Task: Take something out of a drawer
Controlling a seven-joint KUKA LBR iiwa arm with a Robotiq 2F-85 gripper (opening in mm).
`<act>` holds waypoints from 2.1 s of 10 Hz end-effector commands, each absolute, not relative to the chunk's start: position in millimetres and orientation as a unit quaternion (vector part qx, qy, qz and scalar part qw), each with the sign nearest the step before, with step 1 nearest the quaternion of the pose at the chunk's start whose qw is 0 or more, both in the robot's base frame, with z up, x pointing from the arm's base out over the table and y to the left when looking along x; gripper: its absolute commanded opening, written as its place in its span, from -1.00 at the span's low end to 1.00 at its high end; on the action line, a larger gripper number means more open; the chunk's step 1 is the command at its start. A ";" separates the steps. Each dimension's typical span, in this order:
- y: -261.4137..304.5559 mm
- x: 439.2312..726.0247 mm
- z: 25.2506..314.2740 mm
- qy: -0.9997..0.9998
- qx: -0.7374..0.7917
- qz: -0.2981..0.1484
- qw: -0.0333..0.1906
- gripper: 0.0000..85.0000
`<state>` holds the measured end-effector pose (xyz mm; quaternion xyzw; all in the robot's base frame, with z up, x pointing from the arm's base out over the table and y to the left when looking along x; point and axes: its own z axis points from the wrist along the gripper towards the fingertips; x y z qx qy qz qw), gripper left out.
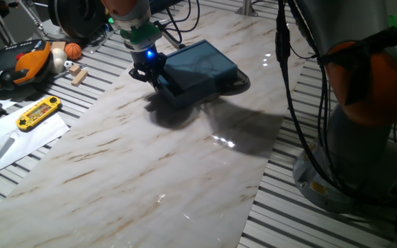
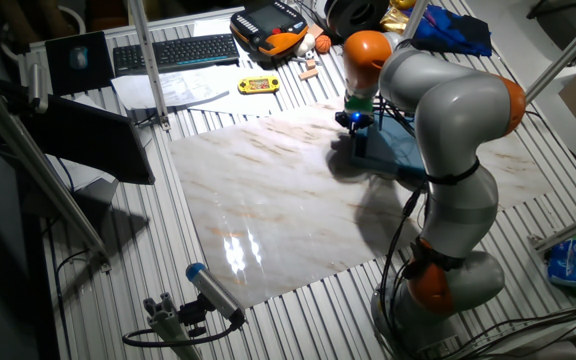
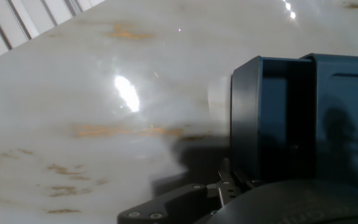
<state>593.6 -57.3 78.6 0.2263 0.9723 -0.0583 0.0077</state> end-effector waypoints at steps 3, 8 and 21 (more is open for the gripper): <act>-53.1 593.0 76.9 0.973 0.226 -0.057 0.007 -1.00; -47.3 593.5 79.0 0.975 0.216 -0.054 0.006 -1.00; -29.7 593.2 77.0 0.976 0.215 -0.043 0.003 -1.00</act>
